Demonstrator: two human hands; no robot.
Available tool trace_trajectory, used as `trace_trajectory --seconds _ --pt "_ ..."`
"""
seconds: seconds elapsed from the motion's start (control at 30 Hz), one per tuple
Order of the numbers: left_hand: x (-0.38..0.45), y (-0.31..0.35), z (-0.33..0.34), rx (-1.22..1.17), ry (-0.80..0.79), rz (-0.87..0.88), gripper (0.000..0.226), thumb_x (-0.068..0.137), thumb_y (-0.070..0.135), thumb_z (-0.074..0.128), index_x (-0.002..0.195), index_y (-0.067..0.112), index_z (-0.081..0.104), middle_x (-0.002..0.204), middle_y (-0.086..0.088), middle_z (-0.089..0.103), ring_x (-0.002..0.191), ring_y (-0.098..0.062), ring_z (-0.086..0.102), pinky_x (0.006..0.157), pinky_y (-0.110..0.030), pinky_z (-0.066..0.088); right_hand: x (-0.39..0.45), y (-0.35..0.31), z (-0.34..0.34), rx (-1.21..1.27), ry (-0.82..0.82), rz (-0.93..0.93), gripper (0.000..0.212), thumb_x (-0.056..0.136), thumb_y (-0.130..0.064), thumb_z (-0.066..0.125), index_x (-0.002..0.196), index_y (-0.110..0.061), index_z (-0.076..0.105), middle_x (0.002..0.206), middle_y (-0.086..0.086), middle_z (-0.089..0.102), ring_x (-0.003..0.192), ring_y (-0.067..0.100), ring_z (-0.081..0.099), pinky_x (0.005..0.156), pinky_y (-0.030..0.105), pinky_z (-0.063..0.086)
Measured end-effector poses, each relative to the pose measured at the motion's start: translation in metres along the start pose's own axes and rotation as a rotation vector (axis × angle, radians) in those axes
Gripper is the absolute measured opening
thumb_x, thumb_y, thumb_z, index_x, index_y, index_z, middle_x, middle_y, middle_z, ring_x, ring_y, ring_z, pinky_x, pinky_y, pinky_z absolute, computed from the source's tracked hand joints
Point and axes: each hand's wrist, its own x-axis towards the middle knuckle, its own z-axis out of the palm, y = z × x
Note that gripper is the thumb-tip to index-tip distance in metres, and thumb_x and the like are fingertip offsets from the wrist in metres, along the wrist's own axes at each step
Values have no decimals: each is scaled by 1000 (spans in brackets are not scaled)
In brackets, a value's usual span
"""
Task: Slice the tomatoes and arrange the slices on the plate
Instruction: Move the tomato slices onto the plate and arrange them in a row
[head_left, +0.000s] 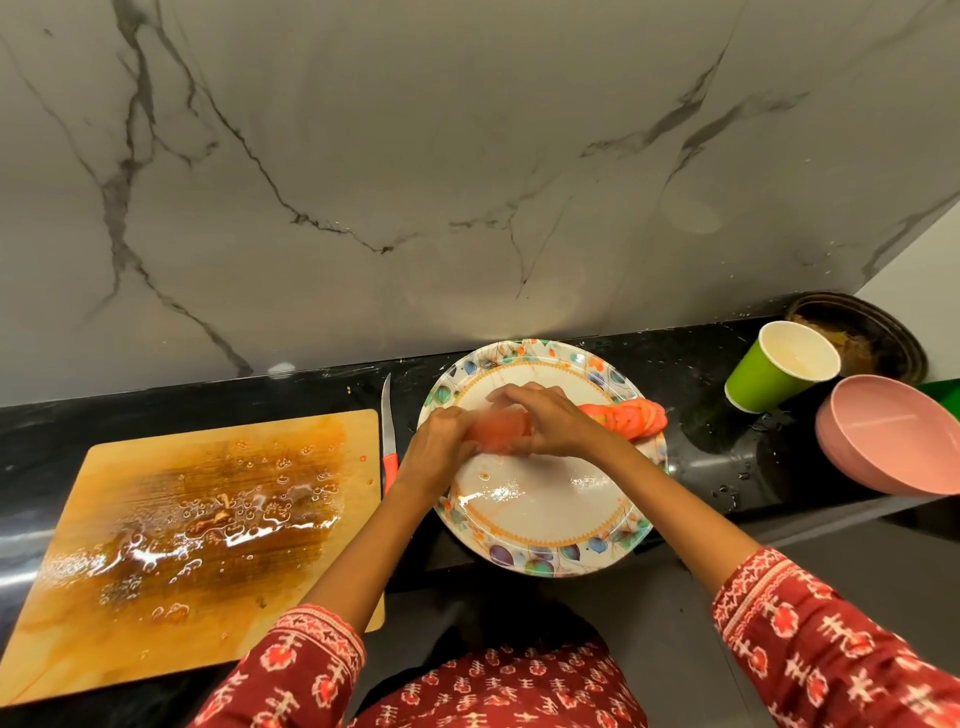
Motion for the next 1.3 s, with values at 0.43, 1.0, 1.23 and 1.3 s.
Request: trace_trajectory --seconds 0.43,1.0,1.23,1.3 --pt "-2 6 7 -41 26 -39 66 81 29 68 137 8 42 129 -10 55 121 -24 43 96 -33 35 -8 7 -1 20 50 -5 78 79 -31 73 141 -23 27 131 0 56 127 20 44 106 41 28" --pt "-2 7 14 -64 85 -63 70 79 33 70 138 14 39 134 -8 50 125 -21 39 101 -31 34 -21 12 3 -3 73 37 80 82 -28 70 144 -24 19 134 0 55 135 20 37 115 46 11" --pt "-1 7 14 -75 64 -77 76 77 37 72 140 16 34 137 -7 47 128 -21 37 103 -34 34 -28 13 7 -24 266 64 82 79 -29 73 144 -21 23 123 1 60 125 20 46 114 44 13" --pt "-1 7 15 -67 63 -78 75 78 38 71 140 16 35 137 -7 46 128 -21 37 104 -35 34 -29 14 8 -15 307 57 79 79 -26 73 143 -19 27 118 1 63 121 20 49 114 42 14"
